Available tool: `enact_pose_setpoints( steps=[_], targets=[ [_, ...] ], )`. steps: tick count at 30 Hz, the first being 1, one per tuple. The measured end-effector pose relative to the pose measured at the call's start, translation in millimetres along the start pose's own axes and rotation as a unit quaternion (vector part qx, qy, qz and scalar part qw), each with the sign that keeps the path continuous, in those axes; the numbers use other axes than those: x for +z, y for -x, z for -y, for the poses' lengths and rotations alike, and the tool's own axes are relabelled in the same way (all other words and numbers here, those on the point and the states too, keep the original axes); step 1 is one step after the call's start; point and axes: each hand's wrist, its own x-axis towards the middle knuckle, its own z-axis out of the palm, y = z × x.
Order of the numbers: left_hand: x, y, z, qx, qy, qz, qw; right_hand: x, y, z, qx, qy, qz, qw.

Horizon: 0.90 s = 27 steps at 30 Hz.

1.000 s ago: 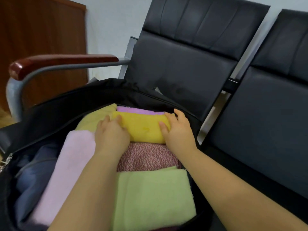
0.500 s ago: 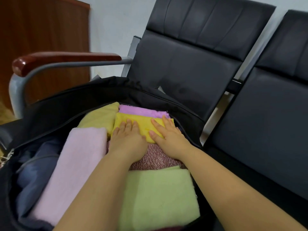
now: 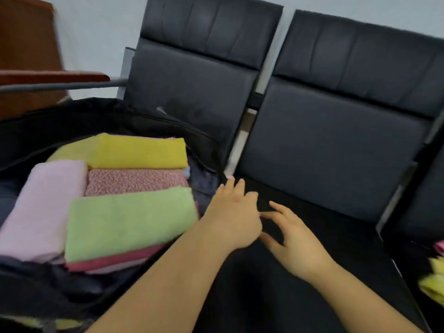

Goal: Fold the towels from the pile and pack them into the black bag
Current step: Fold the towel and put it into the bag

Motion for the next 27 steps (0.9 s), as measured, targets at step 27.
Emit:
enact_pose_setpoints(
  steps=[27],
  targets=[
    [216.4,-20.1,-420.4,0.331,0.146,0.125,0.924,-112.8,314.6,-308.6,0.482,-0.057,-0.288,0.825]
  ],
)
